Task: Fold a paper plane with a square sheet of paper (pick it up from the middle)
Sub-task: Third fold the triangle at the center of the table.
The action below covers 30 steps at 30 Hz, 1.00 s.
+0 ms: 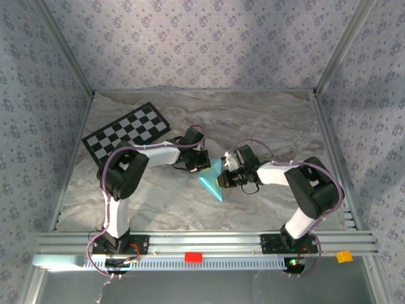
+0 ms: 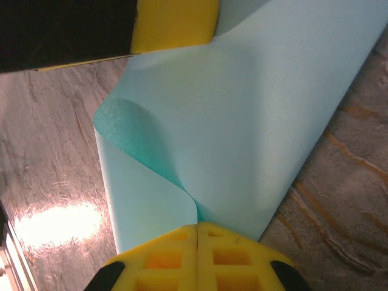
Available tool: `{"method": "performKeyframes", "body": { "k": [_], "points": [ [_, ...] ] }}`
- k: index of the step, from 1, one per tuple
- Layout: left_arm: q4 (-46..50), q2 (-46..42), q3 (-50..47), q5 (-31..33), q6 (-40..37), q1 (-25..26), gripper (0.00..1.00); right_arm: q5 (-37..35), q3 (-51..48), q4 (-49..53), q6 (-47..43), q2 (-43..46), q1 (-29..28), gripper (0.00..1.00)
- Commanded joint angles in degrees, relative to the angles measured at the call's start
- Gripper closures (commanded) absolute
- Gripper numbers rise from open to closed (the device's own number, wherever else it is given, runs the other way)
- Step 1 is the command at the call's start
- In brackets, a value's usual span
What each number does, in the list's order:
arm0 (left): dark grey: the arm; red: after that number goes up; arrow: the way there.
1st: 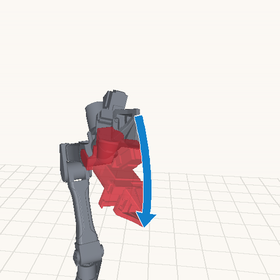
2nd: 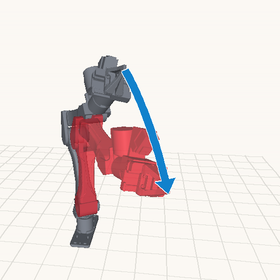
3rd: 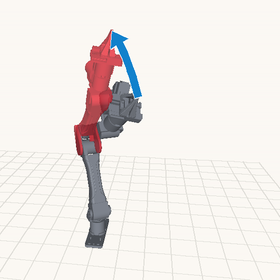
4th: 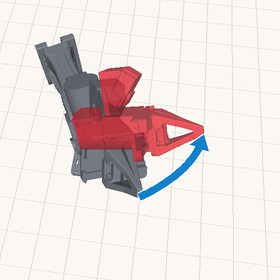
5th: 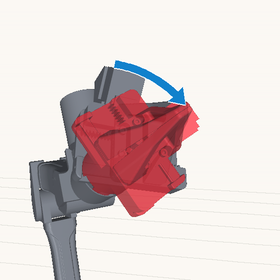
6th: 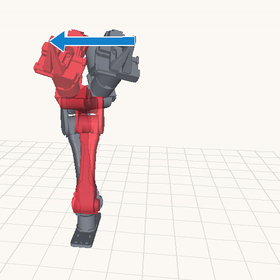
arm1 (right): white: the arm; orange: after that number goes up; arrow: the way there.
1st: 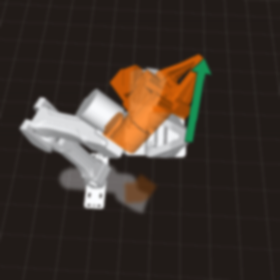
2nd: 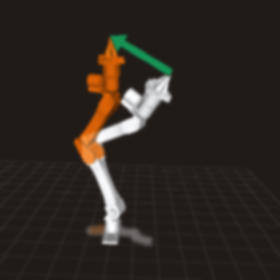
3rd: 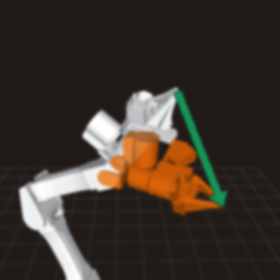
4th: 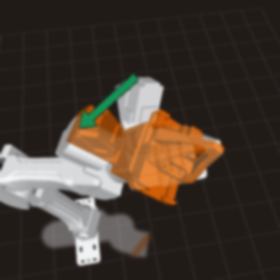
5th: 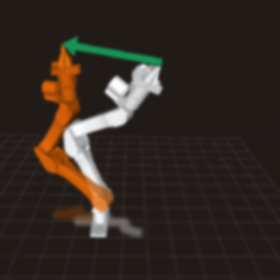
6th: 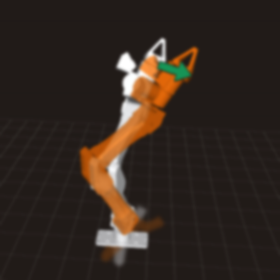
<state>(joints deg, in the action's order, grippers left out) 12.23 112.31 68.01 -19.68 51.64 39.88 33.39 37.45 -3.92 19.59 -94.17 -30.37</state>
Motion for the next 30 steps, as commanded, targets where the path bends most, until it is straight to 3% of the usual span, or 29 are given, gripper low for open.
{"method": "performKeyframes", "body": {
  "k": [1,9,21,26,30],
  "points": [
    [2.80,1.20,0.72,1.31,-0.48,0.47,0.93,-1.28,0.80,2.07,-1.23,-1.25,-0.48,1.00],
    [3.22,0.42,1.62,1.58,-1.14,0.51,0.92,-2.01,0.74,3.17,-1.93,-1.28,-0.65,1.00],
    [7.12,-4.74,6.58,5.39,-4.42,0.50,0.77,-2.01,0.55,2.78,-1.75,-1.46,-0.71,1.00],
    [3.09,-10.81,1.35,6.30,-1.92,0.97,0.78,-2.16,0.58,2.79,-1.69,-1.44,-0.65,1.00],
    [-2.78,-16.15,-5.69,5.73,1.54,1.82,0.85,-2.13,0.84,3.06,-1.76,-1.61,-0.64,1.00]
  ]
}}
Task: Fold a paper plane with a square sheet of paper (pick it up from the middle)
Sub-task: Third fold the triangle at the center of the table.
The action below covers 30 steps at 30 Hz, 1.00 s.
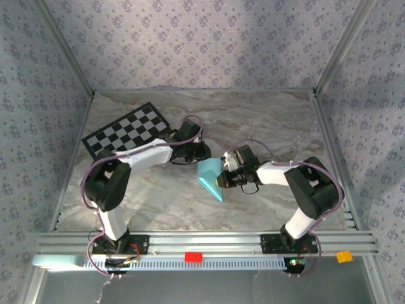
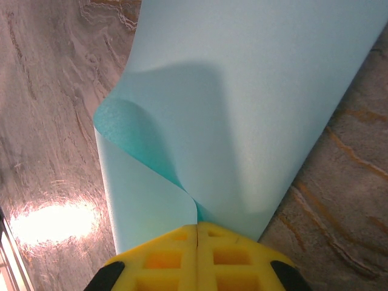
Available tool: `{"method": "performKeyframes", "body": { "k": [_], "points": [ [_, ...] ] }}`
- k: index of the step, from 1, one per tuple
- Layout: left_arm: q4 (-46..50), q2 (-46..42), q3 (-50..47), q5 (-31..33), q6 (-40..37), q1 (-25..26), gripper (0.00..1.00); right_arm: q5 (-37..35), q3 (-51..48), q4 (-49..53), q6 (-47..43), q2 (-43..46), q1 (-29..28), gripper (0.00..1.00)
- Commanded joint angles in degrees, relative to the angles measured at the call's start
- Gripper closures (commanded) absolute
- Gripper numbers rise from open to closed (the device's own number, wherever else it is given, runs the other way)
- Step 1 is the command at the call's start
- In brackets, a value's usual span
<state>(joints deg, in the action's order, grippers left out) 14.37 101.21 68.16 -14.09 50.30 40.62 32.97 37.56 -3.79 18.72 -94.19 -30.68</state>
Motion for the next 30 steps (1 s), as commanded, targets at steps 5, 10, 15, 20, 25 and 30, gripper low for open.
{"method": "performKeyframes", "body": {
  "k": [5,10,15,20,25,30],
  "points": [
    [-17.02,-9.62,-16.40,-0.96,9.57,4.03,0.92,-1.93,0.56,3.26,-0.81,-1.33,-0.24,1.00],
    [-29.72,-9.70,-24.08,-1.01,16.57,7.24,1.00,-2.27,-0.03,3.11,-0.65,-0.75,-0.17,1.00],
    [-33.77,-7.73,-26.49,0.49,19.72,9.44,1.00,-2.15,-0.46,3.18,-0.74,-0.62,0.20,1.00],
    [-34.34,-7.10,-27.39,1.30,20.51,10.09,1.00,-2.22,-0.73,3.20,-0.88,-0.42,0.18,1.00],
    [-34.35,-7.42,-28.78,1.64,21.15,10.18,1.00,-2.30,-0.82,3.19,-0.91,-0.46,0.30,1.00],
    [-34.92,-7.17,-29.59,1.32,21.84,10.35,1.00,-2.47,-1.09,3.03,-0.74,-0.38,0.33,1.00]
  ]
}}
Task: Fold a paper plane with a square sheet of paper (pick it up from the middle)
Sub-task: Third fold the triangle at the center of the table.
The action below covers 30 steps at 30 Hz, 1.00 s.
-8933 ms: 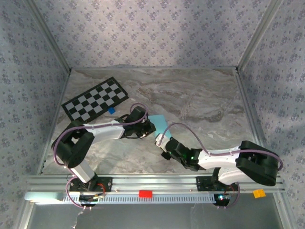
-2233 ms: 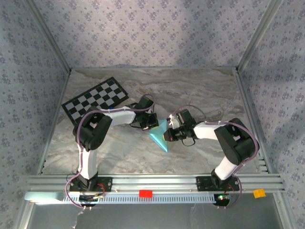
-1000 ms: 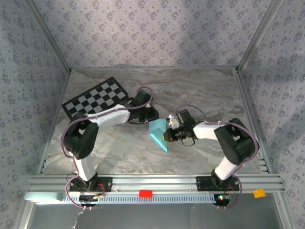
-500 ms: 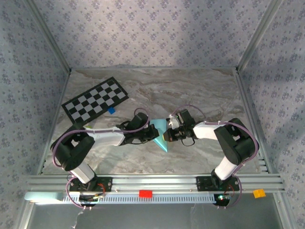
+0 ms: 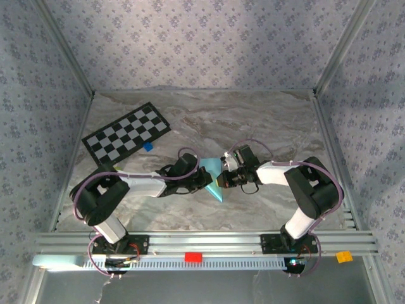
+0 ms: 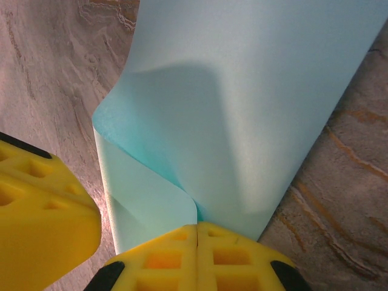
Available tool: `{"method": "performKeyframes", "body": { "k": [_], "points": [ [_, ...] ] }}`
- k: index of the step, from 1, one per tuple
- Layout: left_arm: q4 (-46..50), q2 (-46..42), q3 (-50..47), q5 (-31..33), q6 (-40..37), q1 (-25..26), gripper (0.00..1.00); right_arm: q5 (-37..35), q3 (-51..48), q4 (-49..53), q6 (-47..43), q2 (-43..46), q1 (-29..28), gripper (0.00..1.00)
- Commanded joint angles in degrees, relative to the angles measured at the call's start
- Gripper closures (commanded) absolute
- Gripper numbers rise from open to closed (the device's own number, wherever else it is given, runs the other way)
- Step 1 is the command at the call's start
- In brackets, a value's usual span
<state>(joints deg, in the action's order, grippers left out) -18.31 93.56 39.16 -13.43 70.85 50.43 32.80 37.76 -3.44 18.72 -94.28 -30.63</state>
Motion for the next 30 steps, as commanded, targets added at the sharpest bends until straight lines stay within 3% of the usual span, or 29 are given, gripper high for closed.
{"method": "performKeyframes", "body": {
  "k": [1,30],
  "points": [
    [-2.30,0.65,-0.53,0.52,1.41,0.59,1.00,-2.25,-1.12,2.65,-0.75,-0.38,0.29,1.00],
    [-1.91,4.27,-0.40,1.03,1.52,0.86,1.00,-2.39,-1.35,2.56,-0.99,-0.85,0.31,1.00]
  ]
}}
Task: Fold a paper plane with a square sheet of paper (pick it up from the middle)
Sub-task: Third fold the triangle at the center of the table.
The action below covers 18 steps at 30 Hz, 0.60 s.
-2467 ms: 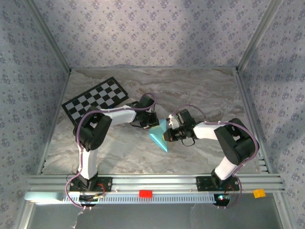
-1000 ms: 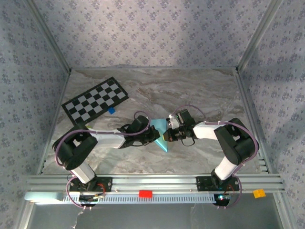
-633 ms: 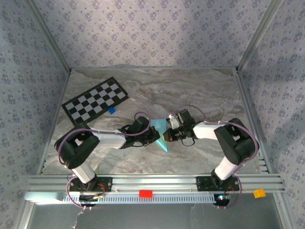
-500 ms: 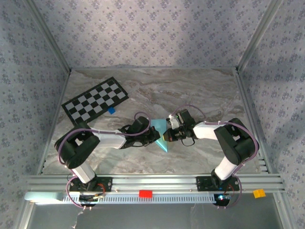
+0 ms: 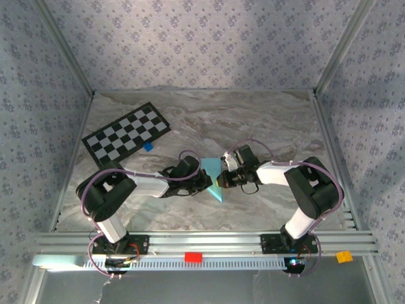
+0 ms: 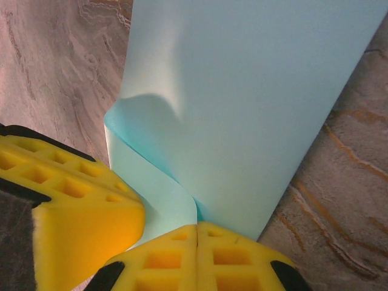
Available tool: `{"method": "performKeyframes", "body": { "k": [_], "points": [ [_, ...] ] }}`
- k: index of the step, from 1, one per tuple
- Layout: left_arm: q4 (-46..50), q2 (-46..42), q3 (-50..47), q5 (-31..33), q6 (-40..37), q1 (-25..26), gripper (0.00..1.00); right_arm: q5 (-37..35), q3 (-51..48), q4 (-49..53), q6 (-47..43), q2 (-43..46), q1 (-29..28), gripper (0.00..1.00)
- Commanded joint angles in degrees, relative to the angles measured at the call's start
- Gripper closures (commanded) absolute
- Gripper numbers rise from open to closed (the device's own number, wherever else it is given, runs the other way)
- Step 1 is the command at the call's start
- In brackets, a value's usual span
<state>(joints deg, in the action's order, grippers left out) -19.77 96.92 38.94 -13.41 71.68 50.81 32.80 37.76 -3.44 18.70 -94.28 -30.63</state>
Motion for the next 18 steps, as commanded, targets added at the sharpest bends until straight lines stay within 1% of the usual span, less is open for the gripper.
{"method": "performKeyframes", "body": {
  "k": [1,18],
  "points": [
    [-0.36,0.98,-0.18,0.97,0.65,0.43,1.00,-2.38,-1.36,2.56,-0.95,-0.89,0.33,1.00],
    [2.55,3.18,0.07,1.71,-0.14,0.92,1.00,-2.03,-1.35,2.23,-0.86,-1.16,0.33,1.00]
  ]
}}
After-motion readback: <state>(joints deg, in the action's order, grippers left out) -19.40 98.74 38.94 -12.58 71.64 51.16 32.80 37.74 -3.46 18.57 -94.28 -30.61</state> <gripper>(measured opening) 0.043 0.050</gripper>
